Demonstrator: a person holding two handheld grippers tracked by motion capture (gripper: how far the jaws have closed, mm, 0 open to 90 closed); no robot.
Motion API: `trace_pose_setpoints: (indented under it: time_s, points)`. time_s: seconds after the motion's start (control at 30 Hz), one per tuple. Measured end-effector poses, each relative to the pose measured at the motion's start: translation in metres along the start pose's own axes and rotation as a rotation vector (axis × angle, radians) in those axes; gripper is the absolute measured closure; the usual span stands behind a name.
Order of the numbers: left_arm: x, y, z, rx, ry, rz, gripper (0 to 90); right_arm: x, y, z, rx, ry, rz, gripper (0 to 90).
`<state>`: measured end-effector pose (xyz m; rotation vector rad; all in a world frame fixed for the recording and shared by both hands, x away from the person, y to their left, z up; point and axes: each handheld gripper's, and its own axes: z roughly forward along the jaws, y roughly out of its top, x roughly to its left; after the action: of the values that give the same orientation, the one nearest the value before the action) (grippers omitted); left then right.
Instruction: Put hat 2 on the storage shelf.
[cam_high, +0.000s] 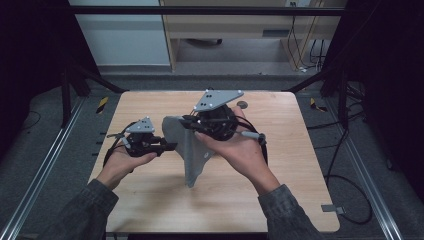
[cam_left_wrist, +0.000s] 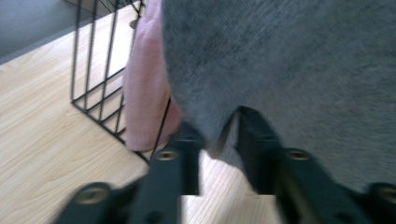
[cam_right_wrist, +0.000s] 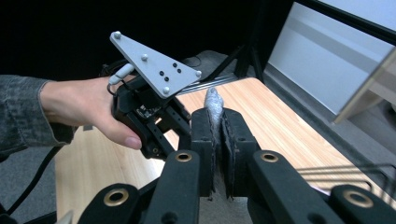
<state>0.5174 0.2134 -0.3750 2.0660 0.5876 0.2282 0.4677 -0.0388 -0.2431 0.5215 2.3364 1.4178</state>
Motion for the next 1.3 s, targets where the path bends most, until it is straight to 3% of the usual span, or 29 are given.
trace_pose_setpoints:
  time_s: [0.1, 0.27, 0.43, 0.53, 0.67, 0.83, 1.03, 1.3]
  points:
    - [-0.007, 0.006, -0.003, 0.010, -0.001, 0.008, 86.0, -0.005, -0.007, -0.012, -0.005, -0.023, 0.017, 84.6]
    - [-0.016, 0.025, -0.027, 0.025, 0.018, 0.036, 86.6, -0.022, -0.020, -0.034, -0.013, -0.083, 0.053, 84.6]
    - [-0.022, 0.057, -0.051, 0.018, 0.051, 0.067, 86.9, -0.045, -0.027, -0.049, -0.029, -0.134, 0.116, 84.6]
    - [-0.024, 0.078, -0.061, 0.031, 0.081, 0.095, 87.0, -0.053, -0.023, -0.055, -0.057, -0.142, 0.137, 84.6]
    - [-0.020, 0.104, -0.067, 0.043, 0.111, 0.099, 87.1, -0.061, -0.011, -0.061, -0.080, -0.159, 0.145, 84.6]
    - [-0.019, 0.123, -0.071, 0.050, 0.140, 0.124, 87.1, -0.077, 0.000, -0.066, -0.097, -0.175, 0.174, 84.6]
    - [-0.017, 0.149, -0.074, 0.012, 0.156, 0.145, 87.1, -0.097, 0.008, -0.072, -0.124, -0.191, 0.210, 84.6]
    - [-0.002, 0.183, -0.076, -0.065, 0.225, 0.153, 87.2, -0.122, 0.028, -0.074, -0.173, -0.244, 0.218, 84.6]
